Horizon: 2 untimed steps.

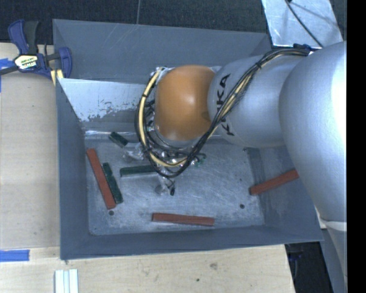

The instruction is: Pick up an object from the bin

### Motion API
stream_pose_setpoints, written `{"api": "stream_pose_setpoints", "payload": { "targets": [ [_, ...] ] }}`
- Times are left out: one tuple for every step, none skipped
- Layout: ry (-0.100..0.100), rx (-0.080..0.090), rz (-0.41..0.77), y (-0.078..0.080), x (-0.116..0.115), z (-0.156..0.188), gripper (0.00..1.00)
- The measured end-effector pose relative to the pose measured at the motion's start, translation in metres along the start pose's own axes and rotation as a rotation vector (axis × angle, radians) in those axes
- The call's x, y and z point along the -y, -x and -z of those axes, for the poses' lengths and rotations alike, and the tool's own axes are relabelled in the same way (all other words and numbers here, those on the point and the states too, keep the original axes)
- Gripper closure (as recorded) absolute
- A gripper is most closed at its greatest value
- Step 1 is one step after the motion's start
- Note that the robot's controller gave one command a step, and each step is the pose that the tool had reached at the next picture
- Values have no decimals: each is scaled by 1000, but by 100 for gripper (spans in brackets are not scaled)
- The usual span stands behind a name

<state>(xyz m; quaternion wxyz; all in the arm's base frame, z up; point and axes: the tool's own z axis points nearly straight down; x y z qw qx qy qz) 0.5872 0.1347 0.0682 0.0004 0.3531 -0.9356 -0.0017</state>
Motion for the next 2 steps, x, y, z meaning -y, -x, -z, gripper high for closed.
{"api": "stream_pose_setpoints", "payload": {
  "targets": [
    [-4,3,-7,0,4,3,100],
    [-9,11,-41,9,4,141,100]
  ]
}}
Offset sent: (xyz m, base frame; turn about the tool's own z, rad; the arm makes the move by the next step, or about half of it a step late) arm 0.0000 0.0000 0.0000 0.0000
